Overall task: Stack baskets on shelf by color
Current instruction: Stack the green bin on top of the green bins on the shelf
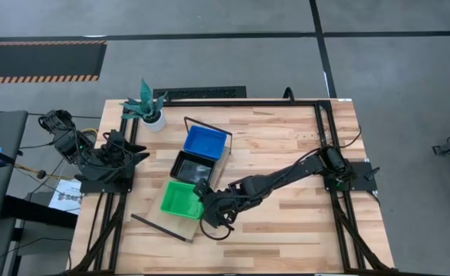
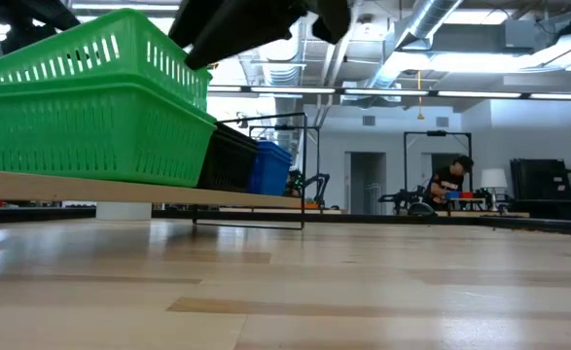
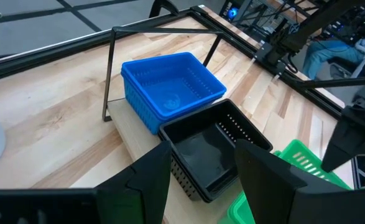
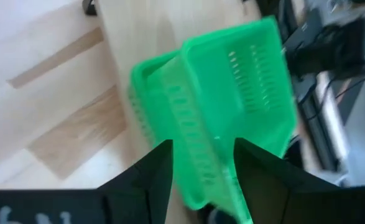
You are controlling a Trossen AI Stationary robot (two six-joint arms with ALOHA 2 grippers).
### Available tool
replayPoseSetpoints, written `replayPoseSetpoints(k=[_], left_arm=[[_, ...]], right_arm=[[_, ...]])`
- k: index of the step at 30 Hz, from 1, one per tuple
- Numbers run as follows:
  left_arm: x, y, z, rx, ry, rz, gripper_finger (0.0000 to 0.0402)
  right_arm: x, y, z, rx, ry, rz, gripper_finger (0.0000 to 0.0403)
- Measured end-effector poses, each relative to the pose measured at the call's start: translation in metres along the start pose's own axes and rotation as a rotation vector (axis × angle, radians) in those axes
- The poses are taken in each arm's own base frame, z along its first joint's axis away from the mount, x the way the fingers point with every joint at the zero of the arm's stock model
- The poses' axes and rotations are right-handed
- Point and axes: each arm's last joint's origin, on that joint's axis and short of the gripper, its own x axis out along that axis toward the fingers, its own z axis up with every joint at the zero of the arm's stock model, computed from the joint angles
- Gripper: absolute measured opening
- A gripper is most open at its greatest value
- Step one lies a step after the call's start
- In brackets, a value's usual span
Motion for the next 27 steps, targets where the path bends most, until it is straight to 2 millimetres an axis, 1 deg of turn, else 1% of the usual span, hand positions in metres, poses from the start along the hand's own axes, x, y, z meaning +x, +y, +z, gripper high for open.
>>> replayPoseSetpoints(k=[5, 9, 13, 17, 21, 24, 27], left_arm=[[0.0, 0.0, -0.001, 0.0, 0.019, -0.008, 0.0169], [0.0, 0.0, -0.001, 0.0, 0.026, -0.011, 0.0169], [0.0, 0.0, -0.001, 0.0, 0.026, -0.011, 0.0169], [0.0, 0.0, -0.001, 0.0, 0.027, -0.011, 0.0169], [0.0, 0.0, -0.001, 0.0, 0.027, -0.011, 0.0169], [0.0, 0.0, -0.001, 0.0, 0.027, -0.011, 0.0169], [0.0, 0.0, -0.001, 0.0, 0.027, -0.012, 0.0169]], right_arm=[[-0.003, 0.012, 0.002, 0.126, 0.041, 0.055, 0.0192], [-0.006, 0.022, 0.007, 0.171, 0.059, 0.086, 0.0182], [-0.007, 0.025, 0.009, 0.219, 0.061, 0.095, 0.0167], [-0.007, 0.026, 0.006, 0.305, 0.069, 0.145, 0.0154], [0.003, 0.027, 0.0, 0.372, 0.013, 0.189, 0.0137], [0.014, 0.03, -0.006, 0.391, -0.033, 0.186, 0.0125], [0.021, 0.03, -0.008, 0.395, -0.079, 0.156, 0.0117]])
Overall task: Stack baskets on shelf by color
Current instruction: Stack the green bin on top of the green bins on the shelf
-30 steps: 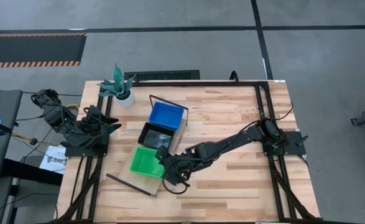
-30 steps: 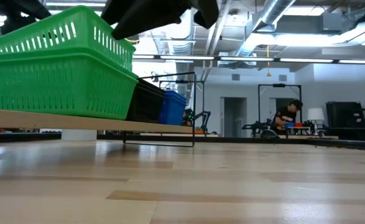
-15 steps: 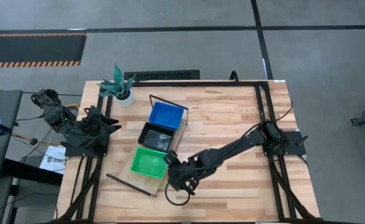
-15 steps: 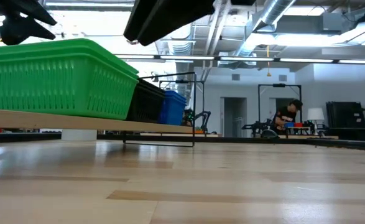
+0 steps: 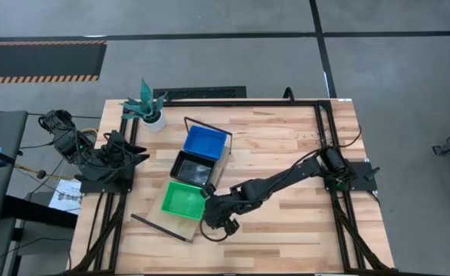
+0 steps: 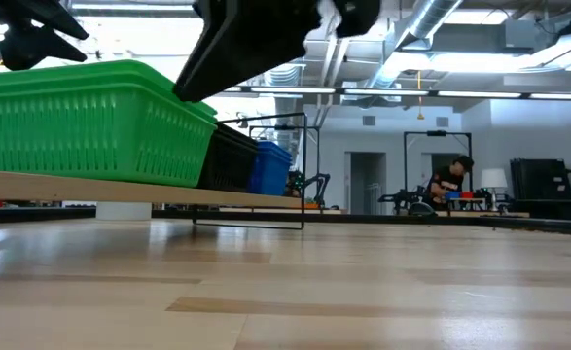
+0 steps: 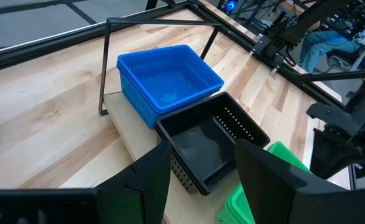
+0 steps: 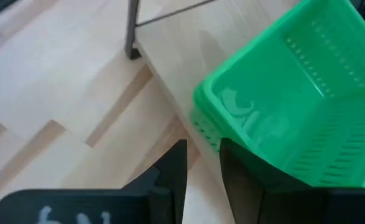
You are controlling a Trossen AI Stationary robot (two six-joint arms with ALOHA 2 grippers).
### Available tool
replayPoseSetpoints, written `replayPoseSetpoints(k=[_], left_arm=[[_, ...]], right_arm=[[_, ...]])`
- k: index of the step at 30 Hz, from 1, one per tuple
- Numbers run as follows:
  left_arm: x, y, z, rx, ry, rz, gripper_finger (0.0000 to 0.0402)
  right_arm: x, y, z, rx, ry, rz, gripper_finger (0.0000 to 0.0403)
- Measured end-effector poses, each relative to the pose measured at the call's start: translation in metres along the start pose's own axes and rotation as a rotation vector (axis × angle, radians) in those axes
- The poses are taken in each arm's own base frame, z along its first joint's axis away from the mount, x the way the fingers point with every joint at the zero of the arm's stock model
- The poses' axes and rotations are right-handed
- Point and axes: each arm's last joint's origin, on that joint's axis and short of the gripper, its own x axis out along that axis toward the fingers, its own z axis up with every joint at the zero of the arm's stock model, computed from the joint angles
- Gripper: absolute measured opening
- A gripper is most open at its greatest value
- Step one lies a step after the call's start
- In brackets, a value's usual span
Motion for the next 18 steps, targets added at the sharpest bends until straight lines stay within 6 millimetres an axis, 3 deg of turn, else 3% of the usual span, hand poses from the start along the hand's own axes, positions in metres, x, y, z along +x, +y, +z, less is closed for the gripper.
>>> replayPoseSetpoints(k=[18], left_arm=[[0.0, 0.0, 0.0, 0.0, -0.001, 0.001, 0.0169]], right_arm=[[0.001, -0.01, 0.003, 0.01, -0.073, -0.029, 0.0118]])
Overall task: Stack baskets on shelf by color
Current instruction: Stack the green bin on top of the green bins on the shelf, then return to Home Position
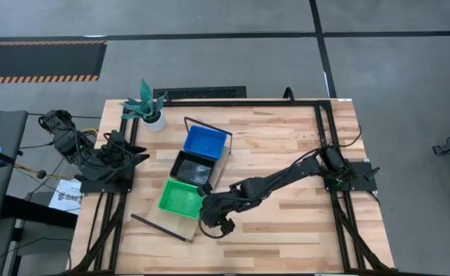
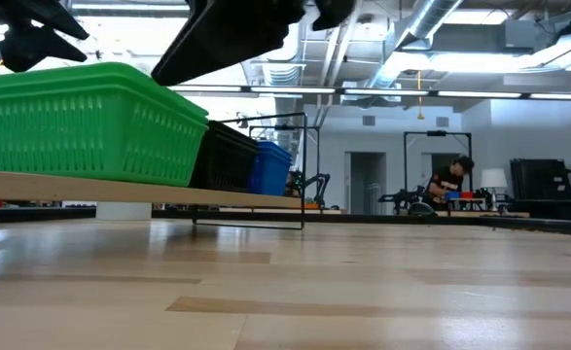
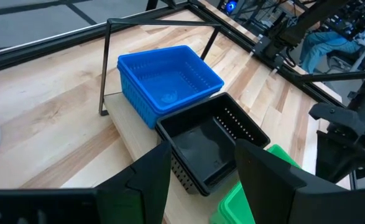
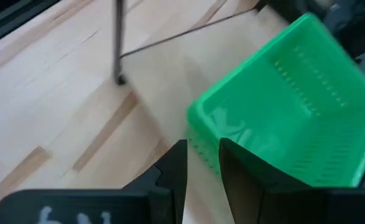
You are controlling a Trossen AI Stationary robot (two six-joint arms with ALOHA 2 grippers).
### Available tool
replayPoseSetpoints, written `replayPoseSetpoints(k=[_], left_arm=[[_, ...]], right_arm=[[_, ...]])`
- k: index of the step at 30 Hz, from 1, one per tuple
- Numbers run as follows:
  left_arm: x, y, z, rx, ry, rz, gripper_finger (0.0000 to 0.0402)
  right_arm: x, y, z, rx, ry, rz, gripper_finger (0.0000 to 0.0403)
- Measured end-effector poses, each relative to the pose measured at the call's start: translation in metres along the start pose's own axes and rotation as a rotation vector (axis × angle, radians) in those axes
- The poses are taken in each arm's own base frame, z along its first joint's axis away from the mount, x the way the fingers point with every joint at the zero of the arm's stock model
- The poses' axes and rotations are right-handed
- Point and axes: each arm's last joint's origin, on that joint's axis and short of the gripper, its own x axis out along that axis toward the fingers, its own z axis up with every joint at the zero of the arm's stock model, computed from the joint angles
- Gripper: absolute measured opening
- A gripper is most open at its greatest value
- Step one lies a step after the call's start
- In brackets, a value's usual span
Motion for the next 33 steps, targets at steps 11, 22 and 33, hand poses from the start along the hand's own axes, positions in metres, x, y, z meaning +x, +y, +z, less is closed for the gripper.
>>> replayPoseSetpoints(k=[11, 22, 33], left_arm=[[0.0, 0.0, 0.0, 0.002, 0.014, -0.006, 0.0169], [0.0, -0.001, -0.003, -0.017, 0.099, -0.042, 0.0169], [-0.021, 0.038, 0.013, 0.025, -0.082, -0.207, 0.0169]], right_arm=[[-0.039, -0.012, 0.033, 0.004, -0.146, -0.081, 0.0118], [-0.182, -0.013, 0.03, 0.07, 0.003, -0.053, 0.0118], [-0.253, -0.03, -0.065, 0.294, -0.356, -0.088, 0.0118]])
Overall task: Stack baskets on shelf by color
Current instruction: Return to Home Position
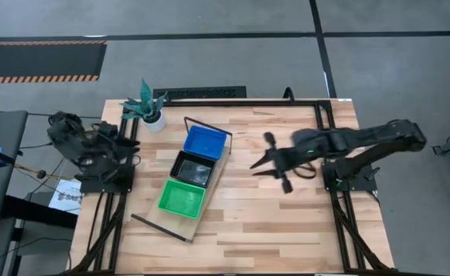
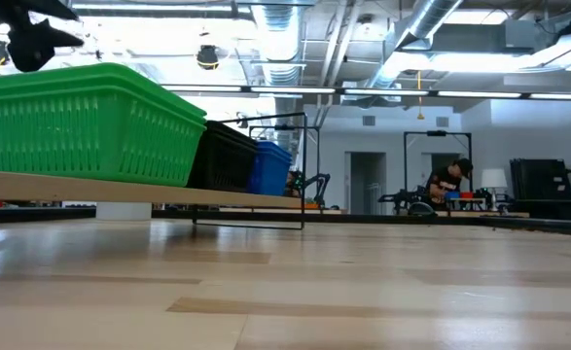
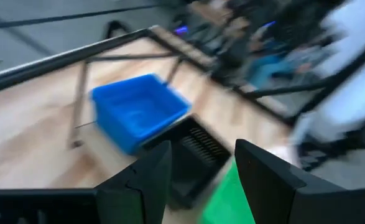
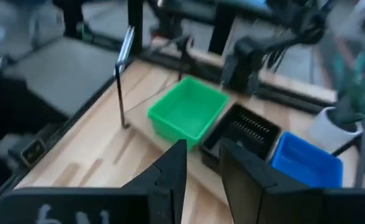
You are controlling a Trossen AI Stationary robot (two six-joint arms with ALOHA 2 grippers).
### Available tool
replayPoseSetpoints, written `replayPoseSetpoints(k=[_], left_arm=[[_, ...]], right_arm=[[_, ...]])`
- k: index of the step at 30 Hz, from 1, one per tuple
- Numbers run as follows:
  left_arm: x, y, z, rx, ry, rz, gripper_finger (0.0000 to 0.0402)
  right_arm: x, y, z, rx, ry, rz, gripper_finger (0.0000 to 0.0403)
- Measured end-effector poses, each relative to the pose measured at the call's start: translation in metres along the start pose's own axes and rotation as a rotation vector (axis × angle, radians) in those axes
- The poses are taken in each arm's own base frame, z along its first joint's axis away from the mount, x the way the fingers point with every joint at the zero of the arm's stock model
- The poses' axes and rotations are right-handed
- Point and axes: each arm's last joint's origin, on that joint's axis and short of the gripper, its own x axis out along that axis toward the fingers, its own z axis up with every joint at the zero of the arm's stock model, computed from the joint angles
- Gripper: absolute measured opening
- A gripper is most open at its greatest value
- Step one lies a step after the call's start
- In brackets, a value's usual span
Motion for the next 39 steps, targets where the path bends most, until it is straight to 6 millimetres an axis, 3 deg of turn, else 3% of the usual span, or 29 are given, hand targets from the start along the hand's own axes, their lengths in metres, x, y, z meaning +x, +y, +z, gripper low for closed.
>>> replayPoseSetpoints(k=[4, 14, 21, 26, 34, 39], left_arm=[[-0.008, 0.011, 0.002, -0.022, -0.049, -0.191, 0.0169], [0.002, -0.013, -0.004, 0.098, -0.088, -0.428, 0.0169], [0.027, -0.026, -0.037, 0.124, -0.112, -0.466, 0.0169], [0.047, -0.034, -0.066, 0.11, -0.2, -0.526, 0.0169], [0.068, -0.032, -0.109, 0.176, -0.219, -0.672, 0.0169], [0.072, -0.03, -0.118, 0.239, -0.195, -0.683, 0.0169]], right_arm=[[-0.023, 0.005, -0.041, 0.044, -0.185, -0.051, 0.0118], [-0.045, 0.015, -0.15, 0.216, -0.468, -0.145, 0.0118], [-0.05, 0.024, -0.203, 0.286, -0.544, -0.227, 0.0118], [-0.051, 0.029, -0.224, 0.312, -0.578, -0.227, 0.0118], [-0.051, 0.03, -0.227, 0.328, -0.542, -0.223, 0.0118], [-0.048, 0.03, -0.231, 0.336, -0.498, -0.222, 0.0118]])
